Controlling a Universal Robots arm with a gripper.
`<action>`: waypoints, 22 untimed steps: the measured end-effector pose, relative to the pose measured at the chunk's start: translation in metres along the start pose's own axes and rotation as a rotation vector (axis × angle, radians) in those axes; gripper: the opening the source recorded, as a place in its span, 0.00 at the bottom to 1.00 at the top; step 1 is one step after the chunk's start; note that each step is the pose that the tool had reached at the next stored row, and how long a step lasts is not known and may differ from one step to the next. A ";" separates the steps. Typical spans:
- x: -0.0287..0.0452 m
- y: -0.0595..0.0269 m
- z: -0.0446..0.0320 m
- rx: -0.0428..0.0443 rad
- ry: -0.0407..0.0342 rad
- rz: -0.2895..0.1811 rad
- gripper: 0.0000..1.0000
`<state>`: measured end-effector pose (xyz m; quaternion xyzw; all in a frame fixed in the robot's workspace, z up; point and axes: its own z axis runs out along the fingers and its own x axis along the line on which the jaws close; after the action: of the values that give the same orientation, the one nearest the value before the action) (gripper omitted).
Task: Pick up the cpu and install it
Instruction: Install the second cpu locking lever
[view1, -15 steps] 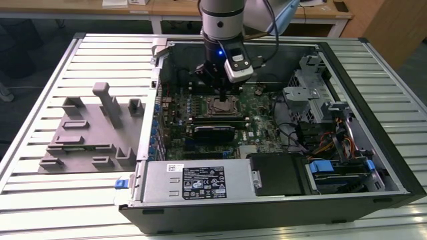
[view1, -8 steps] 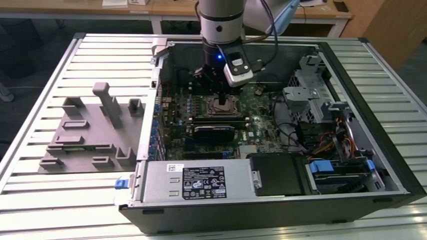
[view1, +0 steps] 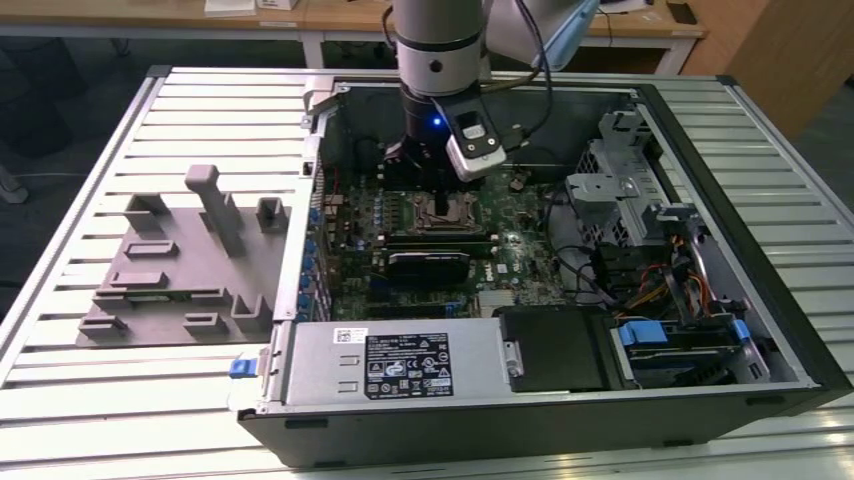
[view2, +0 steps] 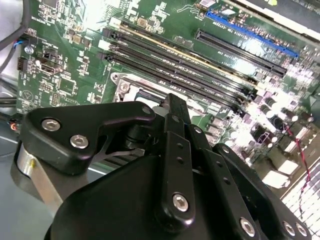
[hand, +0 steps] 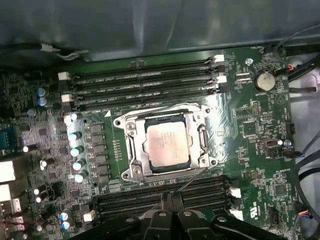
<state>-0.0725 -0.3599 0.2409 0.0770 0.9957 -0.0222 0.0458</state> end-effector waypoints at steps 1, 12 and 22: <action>0.0005 -0.0004 0.0006 -0.0008 -0.0003 -0.008 0.11; 0.0058 -0.0051 0.0079 -0.0047 -0.0018 -0.052 0.11; 0.0121 -0.0073 0.0127 -0.0035 -0.0014 -0.039 0.11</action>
<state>-0.0844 -0.3659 0.2273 0.0575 0.9970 -0.0214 0.0462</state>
